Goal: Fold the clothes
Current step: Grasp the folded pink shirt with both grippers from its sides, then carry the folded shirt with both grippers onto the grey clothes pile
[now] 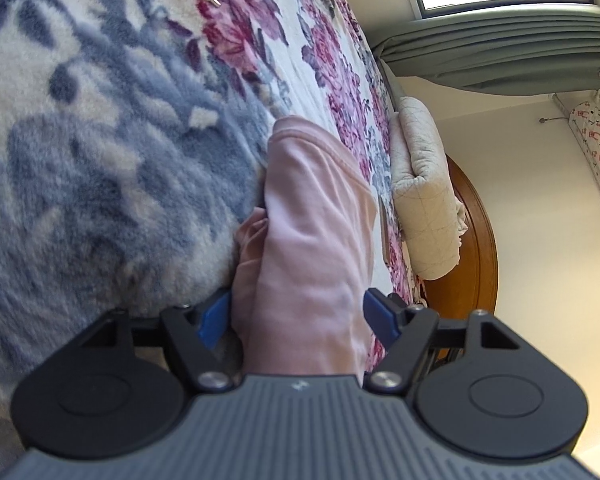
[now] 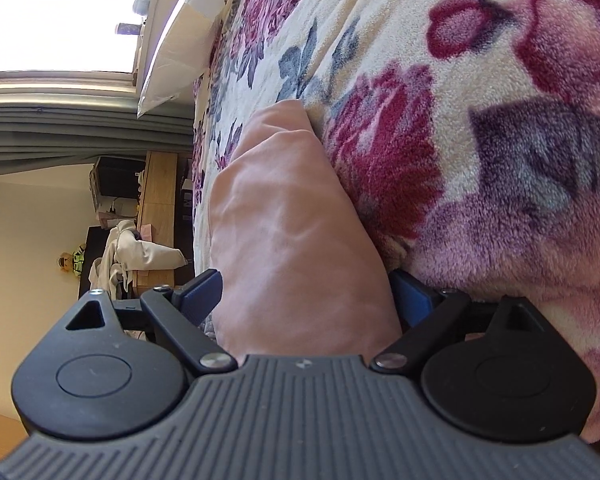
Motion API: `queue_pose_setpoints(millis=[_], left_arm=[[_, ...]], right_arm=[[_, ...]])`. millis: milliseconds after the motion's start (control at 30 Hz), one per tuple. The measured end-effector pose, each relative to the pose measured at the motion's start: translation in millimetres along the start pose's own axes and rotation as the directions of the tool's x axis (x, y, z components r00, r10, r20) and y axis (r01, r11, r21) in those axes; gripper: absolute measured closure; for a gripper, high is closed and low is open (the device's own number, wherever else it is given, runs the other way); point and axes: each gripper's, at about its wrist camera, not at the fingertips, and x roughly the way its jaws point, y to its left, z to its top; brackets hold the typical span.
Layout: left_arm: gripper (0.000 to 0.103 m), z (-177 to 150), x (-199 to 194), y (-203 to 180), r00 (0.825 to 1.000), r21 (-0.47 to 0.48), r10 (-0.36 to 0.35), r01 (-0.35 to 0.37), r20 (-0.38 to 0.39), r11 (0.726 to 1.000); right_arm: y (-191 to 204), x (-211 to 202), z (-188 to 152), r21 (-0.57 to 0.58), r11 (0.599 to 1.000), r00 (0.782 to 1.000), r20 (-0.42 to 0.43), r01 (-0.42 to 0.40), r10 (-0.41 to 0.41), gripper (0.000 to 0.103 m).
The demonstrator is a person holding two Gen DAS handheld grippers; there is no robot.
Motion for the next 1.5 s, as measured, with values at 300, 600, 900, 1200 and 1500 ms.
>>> queue_pose_setpoints(millis=[300, 600, 900, 1200, 1500], left_arm=[[0.045, -0.4, 20.4, -11.9, 1.0, 0.034, 0.018, -0.017, -0.018, 0.999], [0.061, -4.3, 21.5, -7.5, 0.999, -0.005, -0.021, 0.02, -0.029, 1.0], [0.062, -3.7, 15.8, -5.7, 0.998, -0.051, -0.059, 0.057, -0.029, 0.997], [0.062, -3.7, 8.6, -5.8, 0.992, -0.116, -0.125, 0.121, -0.027, 0.986], [0.062, -6.8, -0.7, -12.1, 0.988, -0.135, -0.153, 0.15, -0.012, 0.979]], right_arm=[[1.8, 1.4, -1.1, -0.021, 1.0, 1.0, -0.003, 0.012, -0.012, 0.009], [0.6, -0.1, -6.7, -0.027, 0.999, 0.999, 0.007, 0.047, -0.047, 0.045], [4.9, -3.4, -7.0, -0.017, 1.0, 1.0, -0.016, 0.011, -0.012, 0.056], [13.1, -11.8, -9.8, 0.01, 0.999, 0.999, -0.018, -0.041, 0.041, 0.057], [26.9, -19.3, -15.2, -0.019, 0.997, 0.997, -0.018, -0.069, 0.068, 0.057]])
